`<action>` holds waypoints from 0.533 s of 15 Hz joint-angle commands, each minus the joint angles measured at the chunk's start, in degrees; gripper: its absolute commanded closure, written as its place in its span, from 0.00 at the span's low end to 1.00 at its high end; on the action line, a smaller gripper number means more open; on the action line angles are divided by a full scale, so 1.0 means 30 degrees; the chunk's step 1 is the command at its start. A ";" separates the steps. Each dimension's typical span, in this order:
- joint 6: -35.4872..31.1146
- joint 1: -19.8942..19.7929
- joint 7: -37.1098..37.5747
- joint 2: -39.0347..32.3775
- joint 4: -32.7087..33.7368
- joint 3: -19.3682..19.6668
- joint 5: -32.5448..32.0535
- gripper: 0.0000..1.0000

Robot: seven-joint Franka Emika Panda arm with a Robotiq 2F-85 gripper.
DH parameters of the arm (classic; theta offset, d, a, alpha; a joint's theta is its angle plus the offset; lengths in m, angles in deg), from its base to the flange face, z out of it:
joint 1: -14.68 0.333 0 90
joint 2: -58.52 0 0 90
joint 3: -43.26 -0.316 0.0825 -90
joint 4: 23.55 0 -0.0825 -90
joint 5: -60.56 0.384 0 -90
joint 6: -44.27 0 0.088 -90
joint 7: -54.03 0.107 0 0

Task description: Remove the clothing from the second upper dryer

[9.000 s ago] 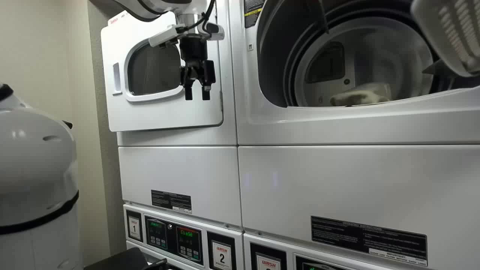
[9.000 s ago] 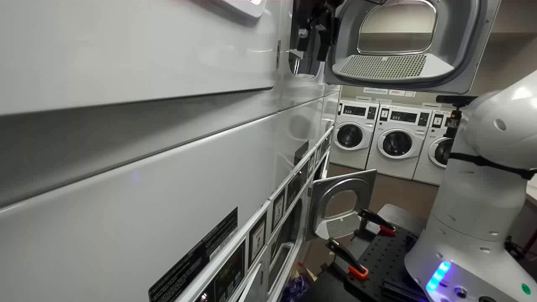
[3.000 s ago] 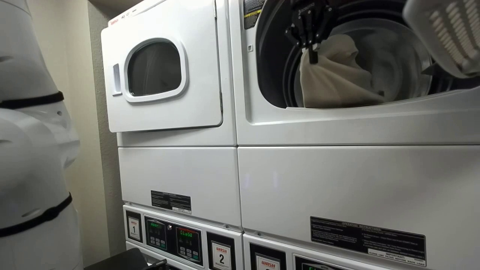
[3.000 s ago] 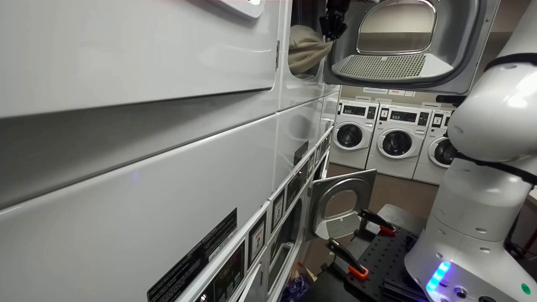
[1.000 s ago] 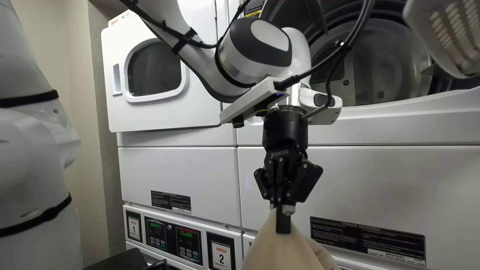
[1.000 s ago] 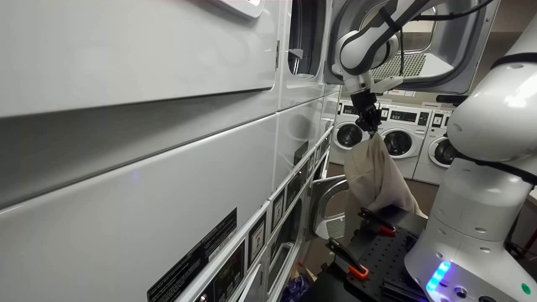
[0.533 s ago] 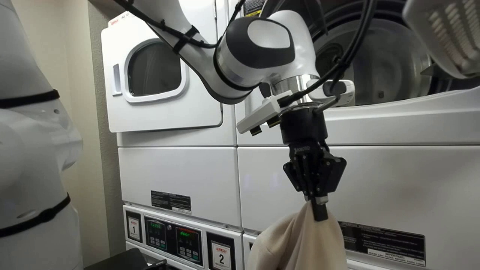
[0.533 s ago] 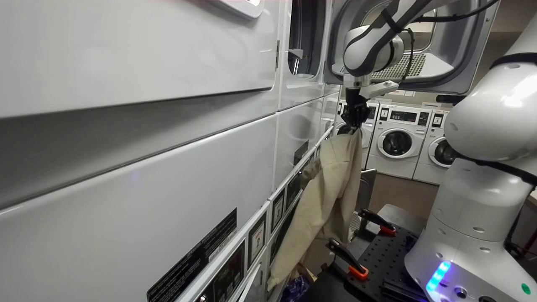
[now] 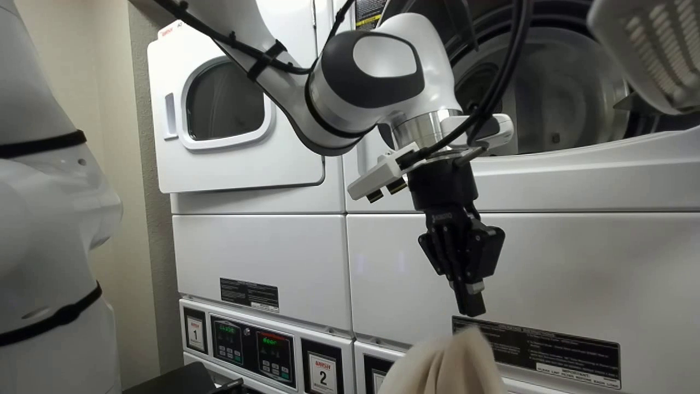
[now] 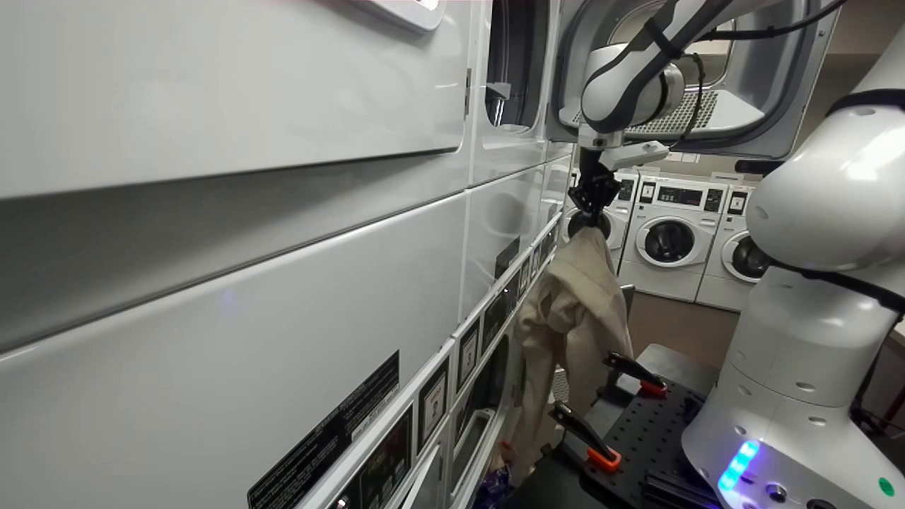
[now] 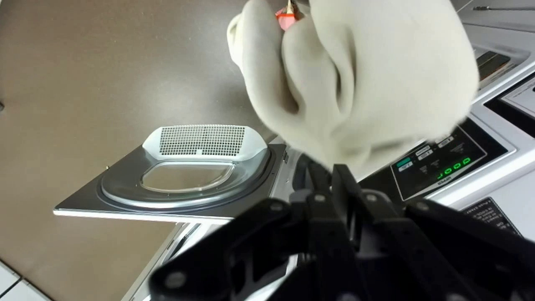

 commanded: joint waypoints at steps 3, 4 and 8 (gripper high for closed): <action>-0.0286 -0.0334 0.0754 0.1640 -0.0600 -0.0877 0.0412 0.42; -0.0292 -0.0323 0.0734 0.1827 -0.0630 -0.0972 0.0435 0.35; -0.0360 -0.0181 0.0696 0.2216 -0.0534 -0.1355 0.0769 0.05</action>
